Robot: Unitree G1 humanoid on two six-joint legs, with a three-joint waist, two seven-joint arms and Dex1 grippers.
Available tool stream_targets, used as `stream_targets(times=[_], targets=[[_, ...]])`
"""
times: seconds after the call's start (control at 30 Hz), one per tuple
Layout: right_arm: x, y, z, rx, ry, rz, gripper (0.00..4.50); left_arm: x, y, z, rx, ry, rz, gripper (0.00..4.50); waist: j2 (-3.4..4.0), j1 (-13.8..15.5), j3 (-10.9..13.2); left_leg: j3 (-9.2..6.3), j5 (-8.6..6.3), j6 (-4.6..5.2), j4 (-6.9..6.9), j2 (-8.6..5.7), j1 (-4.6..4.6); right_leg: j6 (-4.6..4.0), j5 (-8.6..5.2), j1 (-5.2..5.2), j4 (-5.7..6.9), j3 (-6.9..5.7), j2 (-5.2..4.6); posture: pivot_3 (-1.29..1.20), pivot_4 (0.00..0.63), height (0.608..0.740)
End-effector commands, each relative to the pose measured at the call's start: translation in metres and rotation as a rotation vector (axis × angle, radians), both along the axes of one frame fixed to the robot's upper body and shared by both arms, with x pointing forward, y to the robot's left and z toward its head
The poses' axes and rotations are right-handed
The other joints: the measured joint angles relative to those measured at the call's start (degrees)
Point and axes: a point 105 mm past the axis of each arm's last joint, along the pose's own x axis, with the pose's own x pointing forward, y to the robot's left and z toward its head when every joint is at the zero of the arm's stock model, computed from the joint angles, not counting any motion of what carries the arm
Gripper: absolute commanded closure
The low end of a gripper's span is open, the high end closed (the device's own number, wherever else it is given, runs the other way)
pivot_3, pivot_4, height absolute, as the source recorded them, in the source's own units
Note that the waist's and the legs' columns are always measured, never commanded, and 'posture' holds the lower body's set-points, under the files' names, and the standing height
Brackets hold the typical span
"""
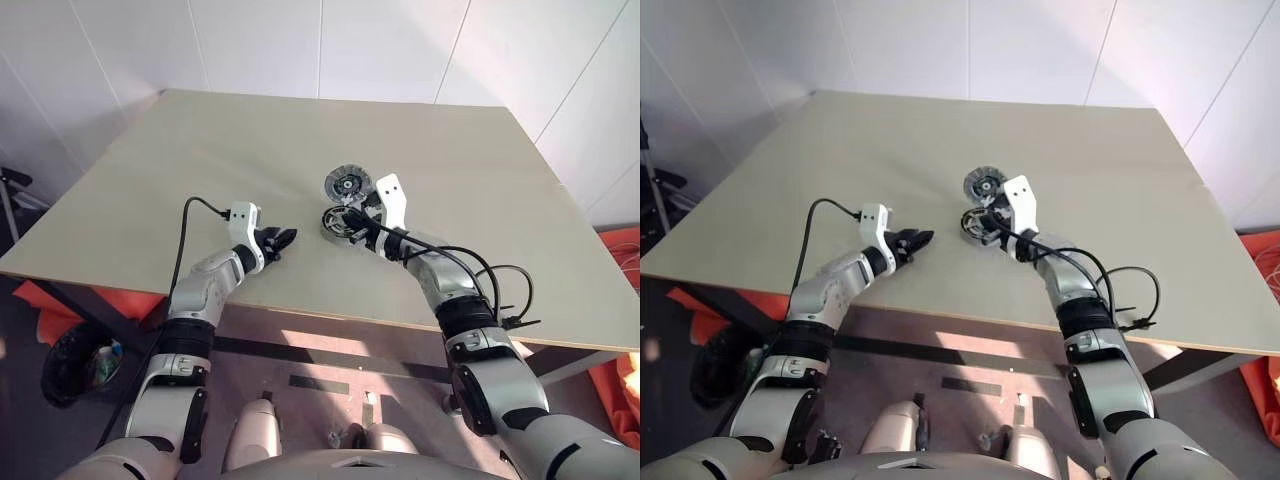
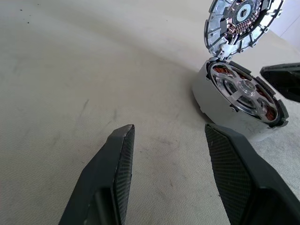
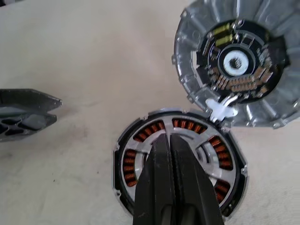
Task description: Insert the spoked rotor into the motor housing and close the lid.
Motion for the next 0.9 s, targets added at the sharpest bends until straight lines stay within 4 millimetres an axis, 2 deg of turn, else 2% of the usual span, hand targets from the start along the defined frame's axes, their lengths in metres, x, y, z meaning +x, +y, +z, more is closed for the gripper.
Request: stream_targets(times=[0.03,0.13,0.3,0.47,0.6,0.7,0.77,0.9], targets=[[0.008,0.004,0.015,-0.029,-0.057,0.004,4.50,0.001,-0.004,0.012,0.000,-0.056,-0.006,1.96,0.00,0.0,0.0,0.00,0.00,-0.01,0.00,0.01,0.01,0.00,0.00,0.00,0.01,0.00,0.01,0.00,0.000,0.740],[0.005,0.008,-0.003,-0.069,-0.005,0.015,4.50,0.002,-0.004,0.013,-0.003,-0.059,-0.005,1.96,0.00,0.0,0.0,0.00,0.00,-0.01,0.00,0.02,0.01,0.00,0.00,0.00,0.01,-0.01,0.01,0.00,0.000,0.740],[0.009,0.002,-0.009,-0.068,0.019,-0.025,4.50,0.002,-0.003,0.015,-0.003,-0.063,0.000,1.96,0.00,0.0,0.0,0.01,0.01,0.00,0.00,0.00,-0.03,0.00,0.00,-0.05,0.02,0.01,0.01,0.00,0.000,0.740],[0.015,-0.006,0.000,-0.098,-0.016,-0.058,4.50,0.002,-0.001,0.015,0.001,-0.064,0.008,1.96,0.00,0.0,0.0,0.01,0.02,-0.01,0.00,0.01,-0.01,-0.01,0.00,-0.02,0.03,0.01,0.00,0.00,0.000,0.740],[0.019,-0.009,0.023,-0.069,-0.074,-0.059,4.50,0.003,0.000,0.015,0.002,-0.064,0.010,1.96,0.00,0.0,0.0,0.01,0.03,0.00,0.01,0.00,-0.02,0.00,0.00,-0.03,0.03,0.01,0.00,0.00,0.000,0.740],[0.021,-0.007,0.029,-0.056,-0.085,-0.053,4.50,0.004,-0.001,0.015,0.003,-0.064,0.010,1.96,0.00,0.0,0.0,0.01,0.04,0.00,0.01,0.02,-0.02,0.00,0.00,-0.04,0.03,0.01,0.03,0.00,0.000,0.740],[0.021,-0.005,0.024,-0.061,-0.070,-0.052,4.50,0.004,-0.001,0.015,0.003,-0.065,0.009,1.96,0.00,0.0,0.0,0.01,0.04,0.00,0.01,0.04,-0.02,0.00,0.00,-0.05,0.03,0.01,0.05,0.00,0.000,0.740],[0.020,0.002,0.001,-0.031,0.009,-0.060,4.50,0.005,0.000,0.015,0.005,-0.067,0.015,1.96,0.00,-0.1,0.0,0.01,0.04,0.00,0.01,0.07,-0.01,-0.01,0.00,-0.04,0.03,0.01,0.07,0.00,0.000,0.740]])
